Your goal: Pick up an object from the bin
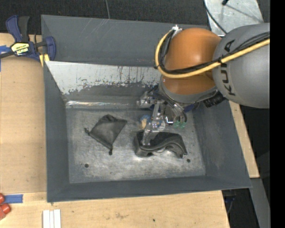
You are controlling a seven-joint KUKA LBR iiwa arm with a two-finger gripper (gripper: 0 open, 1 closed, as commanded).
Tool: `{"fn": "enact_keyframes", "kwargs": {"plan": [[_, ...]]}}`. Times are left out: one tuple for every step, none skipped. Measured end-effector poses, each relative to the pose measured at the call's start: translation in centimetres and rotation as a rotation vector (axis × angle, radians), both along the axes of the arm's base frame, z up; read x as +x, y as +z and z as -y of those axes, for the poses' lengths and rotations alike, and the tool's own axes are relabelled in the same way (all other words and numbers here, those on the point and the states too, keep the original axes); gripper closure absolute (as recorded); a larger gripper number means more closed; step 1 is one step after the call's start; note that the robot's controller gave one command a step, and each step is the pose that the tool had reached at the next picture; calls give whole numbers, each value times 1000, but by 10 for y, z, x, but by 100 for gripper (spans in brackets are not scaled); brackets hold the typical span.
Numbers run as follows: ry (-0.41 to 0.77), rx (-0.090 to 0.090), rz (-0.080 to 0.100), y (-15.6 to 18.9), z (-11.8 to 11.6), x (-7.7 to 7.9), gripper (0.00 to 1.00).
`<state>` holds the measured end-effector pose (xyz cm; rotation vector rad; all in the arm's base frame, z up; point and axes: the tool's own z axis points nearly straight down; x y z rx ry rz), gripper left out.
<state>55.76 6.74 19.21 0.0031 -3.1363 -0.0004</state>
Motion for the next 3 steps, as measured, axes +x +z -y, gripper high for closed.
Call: {"fn": "enact_keyframes", "kwargs": {"plan": [[-18, 1, 1, -112, -66, 31, 0], [-22, 1, 8, -107, -64, 33, 100], [-57, 2, 17, 41, -50, 28, 100]]}}
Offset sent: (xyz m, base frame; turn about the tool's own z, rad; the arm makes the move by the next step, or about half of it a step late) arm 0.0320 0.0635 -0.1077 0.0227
